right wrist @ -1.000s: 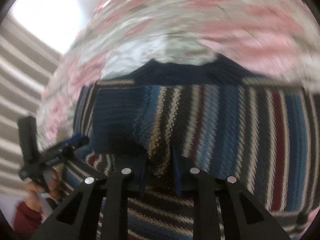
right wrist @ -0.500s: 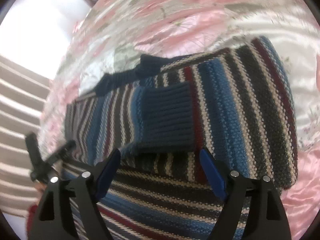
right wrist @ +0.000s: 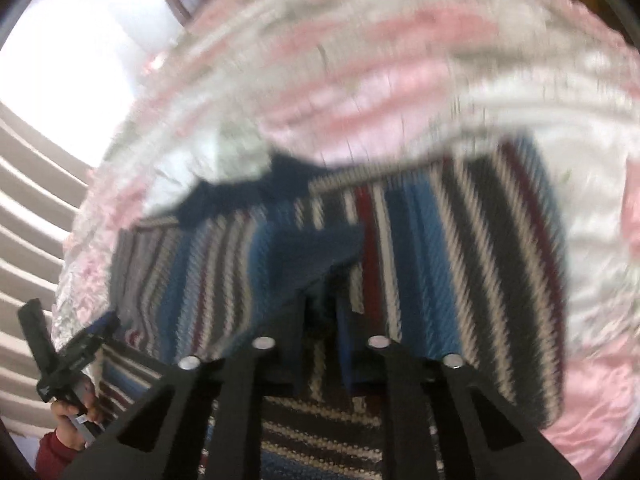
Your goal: Fold small clothes
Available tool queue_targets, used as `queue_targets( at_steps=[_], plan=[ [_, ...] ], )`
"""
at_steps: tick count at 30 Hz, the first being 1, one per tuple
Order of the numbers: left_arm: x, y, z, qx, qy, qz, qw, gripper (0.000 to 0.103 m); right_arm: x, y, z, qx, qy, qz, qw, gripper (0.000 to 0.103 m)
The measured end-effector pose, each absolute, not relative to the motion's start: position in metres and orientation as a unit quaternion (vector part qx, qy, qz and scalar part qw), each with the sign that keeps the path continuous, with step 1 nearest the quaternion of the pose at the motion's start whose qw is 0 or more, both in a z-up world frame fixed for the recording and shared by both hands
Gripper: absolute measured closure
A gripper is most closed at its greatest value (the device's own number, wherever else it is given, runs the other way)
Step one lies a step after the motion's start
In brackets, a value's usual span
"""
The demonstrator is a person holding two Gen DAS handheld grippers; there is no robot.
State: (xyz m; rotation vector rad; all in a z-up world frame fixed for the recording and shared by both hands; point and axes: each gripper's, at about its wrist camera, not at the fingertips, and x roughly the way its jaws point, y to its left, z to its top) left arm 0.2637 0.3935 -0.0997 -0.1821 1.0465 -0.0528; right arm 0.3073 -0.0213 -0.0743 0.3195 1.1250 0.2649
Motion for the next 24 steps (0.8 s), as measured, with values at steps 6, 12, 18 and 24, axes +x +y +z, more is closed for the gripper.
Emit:
queue_targets(
  at_steps=[6,12,18,24],
  plan=[
    [0.264,0.378,-0.115,-0.061,0.512,-0.023,0.857,0.03,0.311,-0.019,-0.101,0.114,0.558,0.093,0.817,0.092],
    [0.266,0.375,-0.118,-0.044,0.521,-0.02,0.852,0.028,0.307,-0.021,-0.114,0.112,0.566,0.086,0.812,0.085],
    [0.245,0.382,-0.095,-0.054,0.527,-0.034,0.847,0.026,0.272,-0.045,-0.088,0.118,0.554,0.091,0.819,0.07],
    [0.192,0.387,-0.076,-0.043,0.544,-0.037,0.837,0.026,0.205,-0.054,-0.07,0.1,0.558,0.117,0.815,0.065]
  ],
)
